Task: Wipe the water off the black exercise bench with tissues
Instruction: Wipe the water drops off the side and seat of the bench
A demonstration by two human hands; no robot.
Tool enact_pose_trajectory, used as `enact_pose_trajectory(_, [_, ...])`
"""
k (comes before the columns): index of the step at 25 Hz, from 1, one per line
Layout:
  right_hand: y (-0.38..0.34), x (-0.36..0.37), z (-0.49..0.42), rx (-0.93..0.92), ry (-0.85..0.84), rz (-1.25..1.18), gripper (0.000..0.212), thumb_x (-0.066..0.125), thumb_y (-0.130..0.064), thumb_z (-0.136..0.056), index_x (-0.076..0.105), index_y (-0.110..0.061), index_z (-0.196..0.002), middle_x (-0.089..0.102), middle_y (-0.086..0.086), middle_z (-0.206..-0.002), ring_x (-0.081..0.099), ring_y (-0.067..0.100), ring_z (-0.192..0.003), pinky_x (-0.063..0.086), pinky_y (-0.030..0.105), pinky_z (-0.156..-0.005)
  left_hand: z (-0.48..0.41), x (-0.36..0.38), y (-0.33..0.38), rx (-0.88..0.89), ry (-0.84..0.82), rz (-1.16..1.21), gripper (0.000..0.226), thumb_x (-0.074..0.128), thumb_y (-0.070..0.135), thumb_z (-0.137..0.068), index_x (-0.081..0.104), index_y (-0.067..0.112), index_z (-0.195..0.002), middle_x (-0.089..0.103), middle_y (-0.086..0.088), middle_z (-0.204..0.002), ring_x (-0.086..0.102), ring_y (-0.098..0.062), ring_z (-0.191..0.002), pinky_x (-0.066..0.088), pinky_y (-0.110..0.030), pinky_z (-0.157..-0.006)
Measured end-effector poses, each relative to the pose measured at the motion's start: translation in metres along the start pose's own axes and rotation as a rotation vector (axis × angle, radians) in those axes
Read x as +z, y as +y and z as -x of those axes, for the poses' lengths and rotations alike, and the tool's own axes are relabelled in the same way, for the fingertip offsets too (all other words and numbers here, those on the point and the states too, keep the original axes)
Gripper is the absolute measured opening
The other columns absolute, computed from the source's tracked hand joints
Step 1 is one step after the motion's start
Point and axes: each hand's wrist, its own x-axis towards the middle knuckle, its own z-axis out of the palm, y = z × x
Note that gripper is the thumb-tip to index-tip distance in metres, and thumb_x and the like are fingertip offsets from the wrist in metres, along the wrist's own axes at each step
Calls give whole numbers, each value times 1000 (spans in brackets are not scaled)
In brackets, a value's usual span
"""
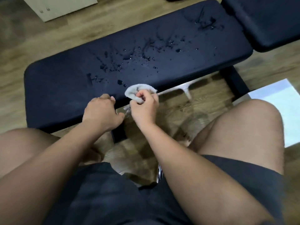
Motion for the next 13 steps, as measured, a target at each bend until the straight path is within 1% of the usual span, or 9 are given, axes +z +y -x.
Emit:
enact_pose_trajectory(1, [-2, 0, -3, 39, -16, -46, 19, 61, -7, -68, 57, -25, -65, 59, 6, -91, 49, 3, -71, 36, 6, -65, -1, 5, -3, -3, 1, 10, 45, 58, 45, -87, 58, 8, -112, 53, -10, -133, 53, -39, -116, 43, -41, -90])
enact_pose_trajectory(2, [2, -12, -16, 82, 22, -70, 18, 62, -10, -66, 54, -26, -61, 61, 2, -83, 51, 7, -68, 41, 12, -64, -2, 10, -6, 2, 0, 25, 52, 58, 45, -88, 57, 8, -124, 50, -10, -139, 49, -40, -120, 42, -43, -96])
enact_pose_trajectory(3, [7, -33, -35, 118, 90, -100, 19, 64, -12, -65, 52, -25, -58, 61, -3, -72, 53, 10, -63, 44, 18, -60, -4, 15, -11, 11, -2, 44, 61, 55, 49, -88, 54, 10, -135, 47, -11, -143, 45, -41, -123, 40, -44, -102])
enact_pose_trajectory(5, [11, -91, -81, 171, 277, -148, 27, 68, -10, -65, 46, -22, -56, 54, -10, -59, 49, 8, -52, 40, 18, -52, -5, 20, -17, 14, -10, 71, 78, 44, 58, -80, 49, 11, -143, 43, -14, -146, 41, -42, -127, 35, -45, -110])
enact_pose_trajectory(7, [13, -152, -131, 182, 446, -113, 30, 68, -8, -65, 42, -22, -59, 56, -7, -66, 52, 12, -58, 38, 12, -52, -4, 23, -20, -7, -13, 91, 87, 36, 60, -72, 49, 11, -143, 44, -15, -145, 40, -42, -129, 32, -45, -112])
enact_pose_trajectory(9, [19, -193, -175, 171, 605, -129, 25, 62, -9, -62, 43, -24, -63, 64, 1, -84, 59, 18, -72, 41, 9, -60, -3, 22, -17, -24, 4, 130, 90, 34, 60, -69, 51, 10, -142, 44, -14, -144, 38, -42, -128, 31, -45, -112])
enact_pose_trajectory(11, [31, -214, -204, 142, 708, -235, 23, 57, -8, -58, 48, -27, -67, 65, 12, -99, 62, 18, -77, 51, 18, -70, -1, 15, -12, -31, 5, 160, 88, 37, 58, -69, 51, 12, -142, 43, -12, -146, 35, -42, -127, 30, -43, -112])
enact_pose_trajectory(12, [37, -218, -209, 127, 736, -273, 23, 55, -9, -57, 50, -28, -68, 65, 13, -99, 62, 17, -76, 54, 22, -73, 1, 13, -11, -34, 4, 173, 87, 38, 56, -69, 51, 12, -143, 43, -12, -147, 34, -42, -126, 29, -43, -112])
enact_pose_trajectory(13, [39, -222, -211, 101, 748, -303, 23, 53, -9, -56, 51, -28, -69, 65, 11, -95, 61, 16, -73, 54, 23, -72, 1, 13, -12, -31, 3, 180, 88, 38, 57, -68, 52, 12, -143, 43, -12, -147, 34, -42, -126, 28, -42, -112])
